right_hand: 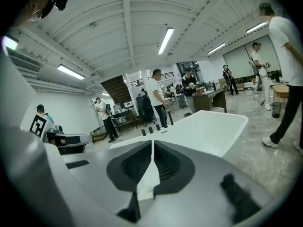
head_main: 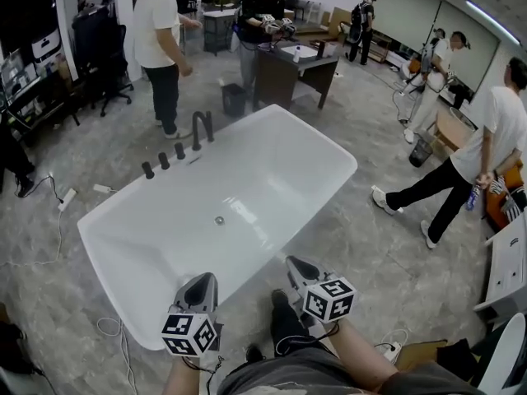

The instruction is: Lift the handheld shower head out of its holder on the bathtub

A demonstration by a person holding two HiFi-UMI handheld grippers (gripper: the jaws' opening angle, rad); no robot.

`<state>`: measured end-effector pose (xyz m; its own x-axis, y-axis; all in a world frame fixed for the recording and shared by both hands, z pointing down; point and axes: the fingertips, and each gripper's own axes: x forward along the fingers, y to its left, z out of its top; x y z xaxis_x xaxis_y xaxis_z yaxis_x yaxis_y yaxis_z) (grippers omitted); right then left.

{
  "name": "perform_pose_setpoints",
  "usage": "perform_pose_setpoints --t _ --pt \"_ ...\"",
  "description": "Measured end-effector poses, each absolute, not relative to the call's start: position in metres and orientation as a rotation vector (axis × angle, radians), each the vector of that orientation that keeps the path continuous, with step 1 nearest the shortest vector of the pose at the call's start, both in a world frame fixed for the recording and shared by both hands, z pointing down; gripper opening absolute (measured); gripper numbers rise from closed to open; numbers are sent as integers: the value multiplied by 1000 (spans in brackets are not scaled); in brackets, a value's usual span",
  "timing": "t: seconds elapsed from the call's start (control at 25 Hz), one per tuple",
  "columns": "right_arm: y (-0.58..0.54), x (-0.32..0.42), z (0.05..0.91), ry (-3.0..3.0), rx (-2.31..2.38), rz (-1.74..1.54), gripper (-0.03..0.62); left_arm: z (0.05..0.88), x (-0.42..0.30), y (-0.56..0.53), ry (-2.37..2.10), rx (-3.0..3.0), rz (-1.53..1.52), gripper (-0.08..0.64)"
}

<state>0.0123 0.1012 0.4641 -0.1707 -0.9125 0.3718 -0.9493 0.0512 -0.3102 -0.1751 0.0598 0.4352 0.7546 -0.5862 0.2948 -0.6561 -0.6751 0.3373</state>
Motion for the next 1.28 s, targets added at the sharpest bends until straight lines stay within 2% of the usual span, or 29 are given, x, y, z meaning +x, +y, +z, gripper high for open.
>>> perform_pose_setpoints --t 0.36,1.28 --pt "39 37 462 -2275 1960 730 29 427 -170 29 -1004 2530 198 21" --pt "-214 168 489 -2339 1763 681 29 440 -48 -195 -1231 2390 233 21"
